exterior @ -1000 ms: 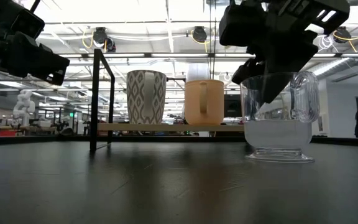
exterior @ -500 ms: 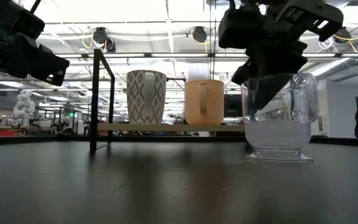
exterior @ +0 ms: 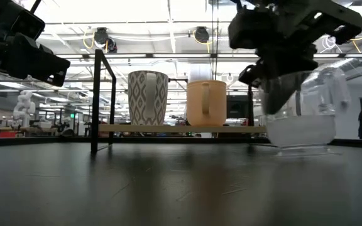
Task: Stack small to large cups/mugs on shelf
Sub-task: Put the transparent mug on the shelf
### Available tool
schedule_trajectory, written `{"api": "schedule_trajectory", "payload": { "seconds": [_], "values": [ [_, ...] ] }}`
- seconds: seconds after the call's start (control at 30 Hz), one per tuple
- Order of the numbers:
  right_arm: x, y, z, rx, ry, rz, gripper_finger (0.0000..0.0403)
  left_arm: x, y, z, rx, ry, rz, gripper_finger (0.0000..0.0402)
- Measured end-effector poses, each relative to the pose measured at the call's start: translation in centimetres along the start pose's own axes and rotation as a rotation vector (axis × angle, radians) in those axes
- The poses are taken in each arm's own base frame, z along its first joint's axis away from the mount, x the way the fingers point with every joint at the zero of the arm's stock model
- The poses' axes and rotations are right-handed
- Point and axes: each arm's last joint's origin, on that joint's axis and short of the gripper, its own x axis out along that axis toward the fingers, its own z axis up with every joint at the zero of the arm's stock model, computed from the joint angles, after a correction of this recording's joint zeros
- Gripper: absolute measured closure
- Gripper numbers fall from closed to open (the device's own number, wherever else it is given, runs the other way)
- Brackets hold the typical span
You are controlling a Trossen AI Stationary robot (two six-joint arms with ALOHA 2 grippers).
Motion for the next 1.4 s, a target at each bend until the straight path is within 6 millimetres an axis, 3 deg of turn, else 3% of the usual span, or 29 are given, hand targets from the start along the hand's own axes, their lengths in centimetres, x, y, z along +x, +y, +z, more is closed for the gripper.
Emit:
{"api": "schedule_trajectory", "payload": {
  "seconds": [0.4,1.03,1.4],
  "values": [
    [-4.6,0.0,-1.0,-0.084,-0.043,-0.100,0.0402,0.0,0.0,0.0,-0.001,-0.005,0.000,0.0392],
    [-4.8,-0.2,-1.3,-0.114,-0.024,-0.108,0.0403,0.0,0.0,0.1,-0.006,-0.012,0.000,0.0392],
    [-5.5,-3.5,-1.5,-0.042,0.016,-0.157,0.0403,0.0,0.0,0.1,-0.001,-0.012,0.000,0.0392]
  ]
}}
